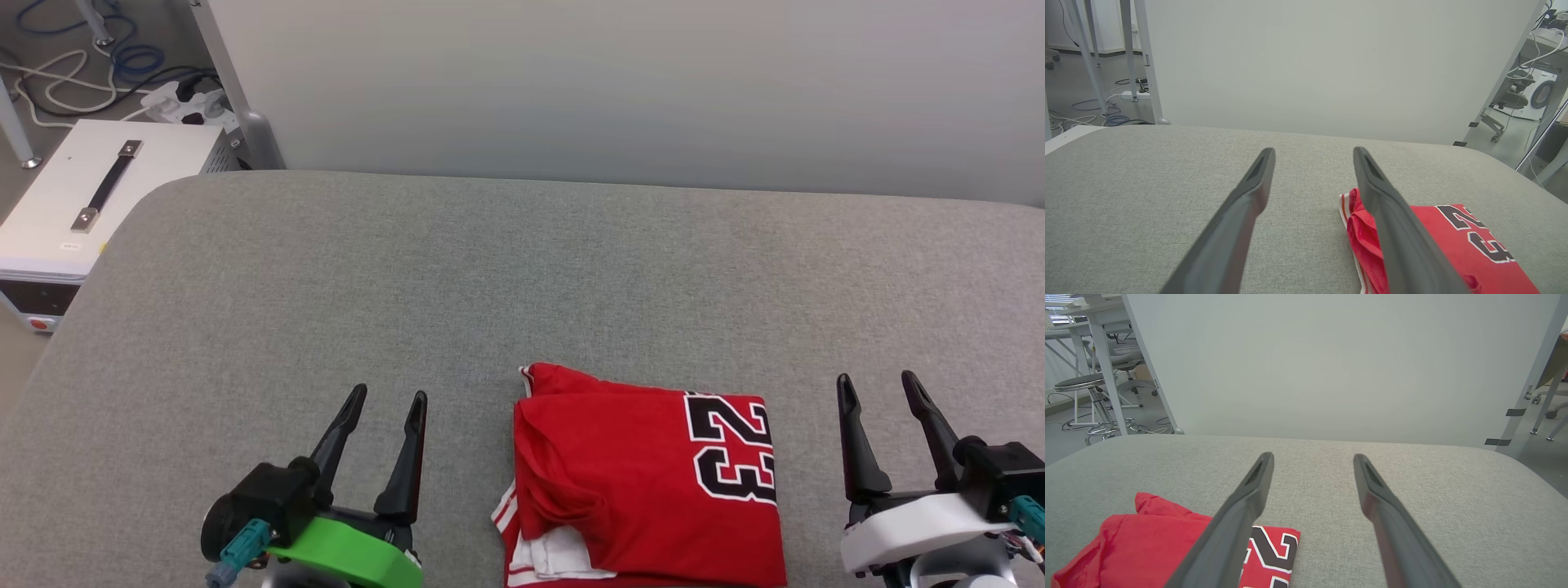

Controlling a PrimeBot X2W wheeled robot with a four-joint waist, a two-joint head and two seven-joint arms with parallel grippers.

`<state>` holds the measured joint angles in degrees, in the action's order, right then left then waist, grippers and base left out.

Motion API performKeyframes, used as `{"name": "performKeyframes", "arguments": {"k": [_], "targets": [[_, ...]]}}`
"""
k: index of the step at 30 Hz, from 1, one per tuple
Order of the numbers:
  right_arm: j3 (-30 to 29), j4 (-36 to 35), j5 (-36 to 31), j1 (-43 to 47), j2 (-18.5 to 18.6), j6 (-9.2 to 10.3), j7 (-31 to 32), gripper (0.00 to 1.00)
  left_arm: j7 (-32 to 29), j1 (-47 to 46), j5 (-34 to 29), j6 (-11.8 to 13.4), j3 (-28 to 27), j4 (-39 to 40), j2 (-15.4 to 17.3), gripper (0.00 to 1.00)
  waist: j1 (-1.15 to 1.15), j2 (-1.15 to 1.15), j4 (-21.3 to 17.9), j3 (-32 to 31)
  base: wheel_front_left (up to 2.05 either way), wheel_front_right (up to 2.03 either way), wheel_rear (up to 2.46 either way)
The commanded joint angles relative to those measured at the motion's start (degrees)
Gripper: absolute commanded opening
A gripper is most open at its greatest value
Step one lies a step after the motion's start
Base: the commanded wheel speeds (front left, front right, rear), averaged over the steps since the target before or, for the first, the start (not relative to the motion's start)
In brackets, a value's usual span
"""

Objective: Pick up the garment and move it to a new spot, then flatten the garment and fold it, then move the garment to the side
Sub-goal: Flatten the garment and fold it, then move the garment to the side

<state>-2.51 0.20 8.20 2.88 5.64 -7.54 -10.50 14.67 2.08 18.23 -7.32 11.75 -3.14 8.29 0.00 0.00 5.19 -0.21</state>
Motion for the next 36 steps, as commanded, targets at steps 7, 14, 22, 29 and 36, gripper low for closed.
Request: {"name": "performKeyframes", "arguments": {"k": [7, 14, 22, 29, 36], "targets": [[0.04, 1.05, -0.75, 0.02, -0.24, 0.05, -0.50, 1.00, 0.33, 0.09, 0.31, -0.17, 0.09, -0.01, 0.27, 1.00, 0.00, 0.00, 0.17, 0.17, 0.00, 0.00, 0.00], [-0.03, 1.43, -0.62, -0.16, -0.44, 0.05, -0.03, 1.00, 0.33, -0.19, 0.36, -0.17, 0.07, 0.02, 0.17, 1.00, 0.00, 0.00, 0.29, 0.46, 0.00, 0.00, 0.00], [0.80, 1.71, 0.84, -0.88, 0.74, 0.05, 4.06, 1.00, 0.33, -0.97, 0.31, -0.17, -0.17, 0.17, 0.20, 1.00, 0.00, 0.00, 0.66, 1.35, 0.00, 0.00, 0.00], [4.12, 0.51, 6.33, -2.92, 4.30, 0.05, 26.16, 1.00, 0.33, -1.45, 0.22, -0.17, 0.27, 0.05, -0.13, 1.00, 0.00, 0.00, 1.18, 2.52, 0.00, 0.00, 0.00], [3.47, -1.26, 10.60, -4.96, 3.84, 0.05, 53.45, 1.00, 0.33, -2.99, 0.21, -0.17, 1.31, -0.05, -0.16, 1.00, 0.00, 0.00, 2.72, 4.63, 0.00, 0.00, 0.00]]}}
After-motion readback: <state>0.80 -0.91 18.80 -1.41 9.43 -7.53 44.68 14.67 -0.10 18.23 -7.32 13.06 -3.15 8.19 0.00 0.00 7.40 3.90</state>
